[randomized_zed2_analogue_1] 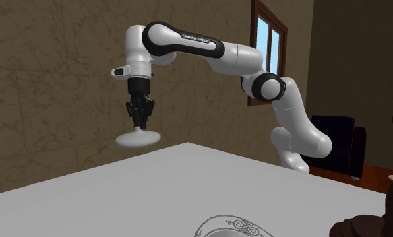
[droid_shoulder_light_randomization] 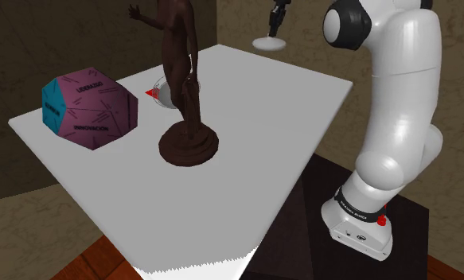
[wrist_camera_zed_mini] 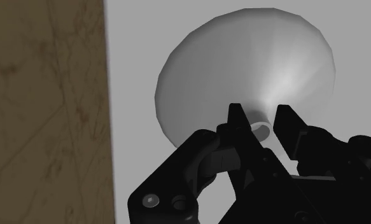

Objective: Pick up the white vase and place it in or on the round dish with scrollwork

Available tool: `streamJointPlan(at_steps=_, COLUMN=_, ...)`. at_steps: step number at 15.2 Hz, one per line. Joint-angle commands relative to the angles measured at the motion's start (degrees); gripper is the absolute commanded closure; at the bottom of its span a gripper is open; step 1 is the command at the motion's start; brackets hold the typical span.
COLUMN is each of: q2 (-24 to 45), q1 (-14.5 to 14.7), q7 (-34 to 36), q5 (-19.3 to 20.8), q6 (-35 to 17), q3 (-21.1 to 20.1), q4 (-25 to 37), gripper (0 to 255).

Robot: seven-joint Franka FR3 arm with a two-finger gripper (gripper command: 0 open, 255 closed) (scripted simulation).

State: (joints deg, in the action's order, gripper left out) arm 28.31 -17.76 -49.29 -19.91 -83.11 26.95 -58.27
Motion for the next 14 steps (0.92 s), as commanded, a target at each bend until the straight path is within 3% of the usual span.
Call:
streamJointPlan(at_steps=1, q2=1.1, q1=-0.9, q7=0.3, q5=-0.5, q6=2.3, q3=-0.1, q4=3.5, gripper=255)
streamJointPlan(at_steps=5, q2=4.4, q1=-3.5, q7=1.3, q5=-2.0, q6=7.7, q3=-0.7, q4=12.4, gripper=255)
streamJointPlan(at_steps=9, q2=-2.5, q1=3.9, q7=5.1, q5=1.0, q6=3.5, q3=-0.5, q4=2.0, gripper=255)
streamJointPlan(at_steps=14, q2=-7.9, q1=10.9, q7=11.1, q5=3.7, q6=0.6, q3=-1.5, q4=-5.1, gripper=255)
